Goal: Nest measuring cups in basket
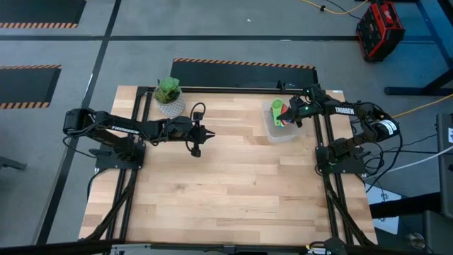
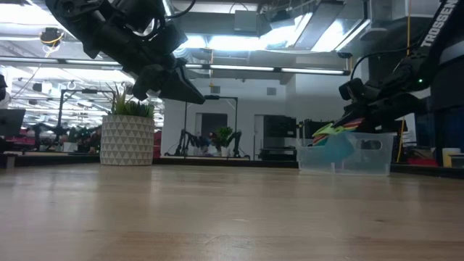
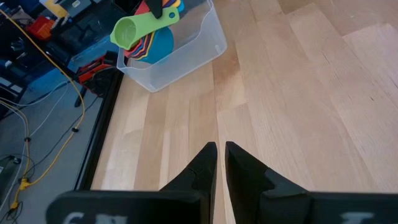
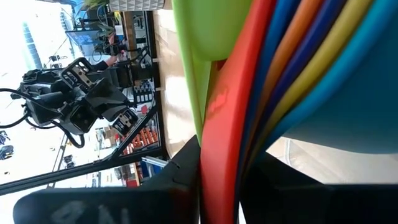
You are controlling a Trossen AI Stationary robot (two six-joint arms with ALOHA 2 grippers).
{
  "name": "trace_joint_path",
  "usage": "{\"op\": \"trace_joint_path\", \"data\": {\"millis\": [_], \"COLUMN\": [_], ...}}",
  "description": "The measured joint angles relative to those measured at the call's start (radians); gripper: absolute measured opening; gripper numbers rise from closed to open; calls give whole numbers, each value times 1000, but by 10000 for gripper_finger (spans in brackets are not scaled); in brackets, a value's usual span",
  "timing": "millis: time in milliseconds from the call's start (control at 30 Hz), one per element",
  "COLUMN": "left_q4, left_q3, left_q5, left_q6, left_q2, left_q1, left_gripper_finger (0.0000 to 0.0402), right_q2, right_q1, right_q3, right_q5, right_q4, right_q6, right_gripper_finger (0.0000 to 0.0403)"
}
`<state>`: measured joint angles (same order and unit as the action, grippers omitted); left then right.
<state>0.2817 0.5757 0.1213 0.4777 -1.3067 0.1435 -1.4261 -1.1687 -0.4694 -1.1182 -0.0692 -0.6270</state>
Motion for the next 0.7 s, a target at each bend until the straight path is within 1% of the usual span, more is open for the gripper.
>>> {"op": "trace_joint_path", "data": {"millis": [567,633,700], "left_q4": [0,0,0], "left_q3": [0,0,0], "left_q5": [0,0,0], "left_q6": [0,0,0], "left_q2": [0,0,0], "left_q1": [0,0,0], "left_gripper_finger": [27,27,27], "right_q2": [-1,-1,-1], "right_q1": [0,0,0], "right_q3": [1,2,2], "right_q5": [-4,-15,-39], "right_q4": [-1,-2,1], "right_q6": [10,36,65], "right_gripper_finger": [81,88,105]}}
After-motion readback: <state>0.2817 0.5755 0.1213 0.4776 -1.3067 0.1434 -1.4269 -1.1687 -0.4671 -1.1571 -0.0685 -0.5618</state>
